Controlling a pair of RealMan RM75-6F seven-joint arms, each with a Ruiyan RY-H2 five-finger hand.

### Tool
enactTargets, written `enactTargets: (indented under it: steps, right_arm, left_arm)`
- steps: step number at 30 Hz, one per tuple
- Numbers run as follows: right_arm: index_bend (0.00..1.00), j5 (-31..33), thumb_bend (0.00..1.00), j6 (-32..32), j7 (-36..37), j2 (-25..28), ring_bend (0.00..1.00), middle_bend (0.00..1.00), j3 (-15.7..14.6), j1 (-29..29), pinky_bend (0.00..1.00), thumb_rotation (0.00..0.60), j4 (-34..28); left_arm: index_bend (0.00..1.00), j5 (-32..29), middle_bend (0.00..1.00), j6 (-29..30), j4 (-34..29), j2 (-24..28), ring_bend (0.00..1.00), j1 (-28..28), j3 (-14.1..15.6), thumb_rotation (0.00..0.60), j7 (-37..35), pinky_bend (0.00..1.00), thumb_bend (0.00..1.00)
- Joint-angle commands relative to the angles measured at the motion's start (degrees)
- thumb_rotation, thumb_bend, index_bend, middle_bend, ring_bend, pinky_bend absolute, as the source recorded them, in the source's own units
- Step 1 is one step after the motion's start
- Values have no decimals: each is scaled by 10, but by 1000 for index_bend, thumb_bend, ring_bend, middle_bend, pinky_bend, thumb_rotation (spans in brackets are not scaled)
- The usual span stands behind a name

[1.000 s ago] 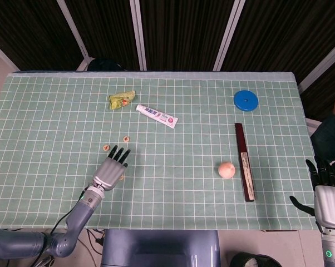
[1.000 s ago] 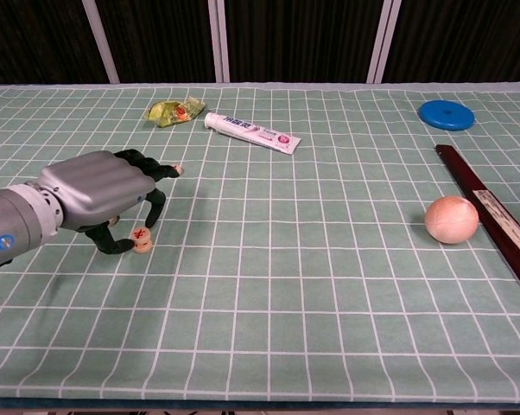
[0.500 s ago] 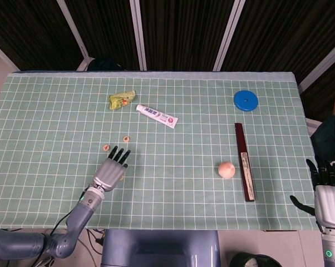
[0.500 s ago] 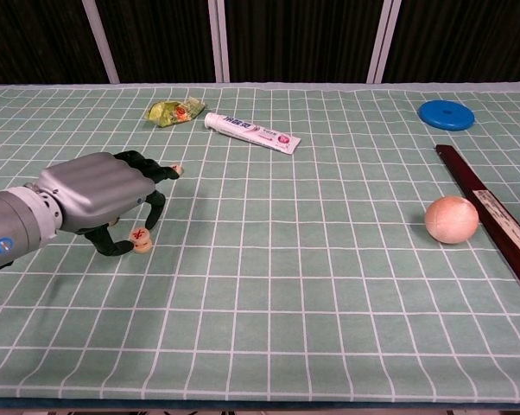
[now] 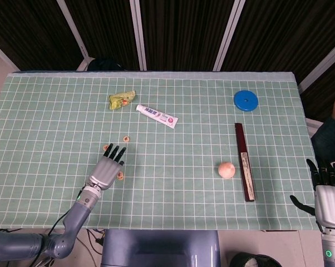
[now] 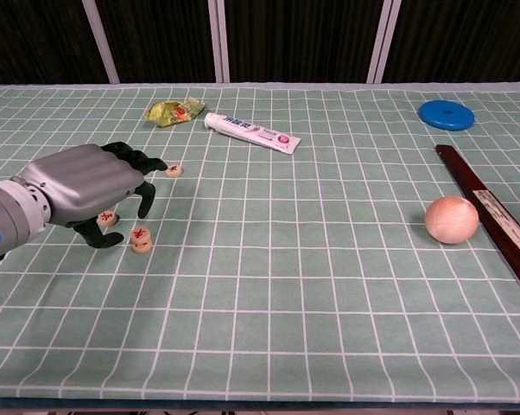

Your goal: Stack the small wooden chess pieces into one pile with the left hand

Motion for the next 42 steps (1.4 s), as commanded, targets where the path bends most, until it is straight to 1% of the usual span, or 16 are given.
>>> enactTargets:
  steps: [1,19,42]
  right_arm:
    - [92,1,233,0,-1,0,0,13,0,0,0,600,0]
    - [92,2,232,4,-1,-3,0,13,3,-1,0,600,1]
    - [92,5,232,9,-1,-7,0,13,7,-2,0,600,2]
  left_arm:
    - [417,0,0,-2,1,0,0,1,1,600,0,0,308]
    - [424,6,0,-13,10,-9,0,1,5,600,1,0,308]
    - [435,8,0,-2,3,-7,0,7,6,600,15,0,308]
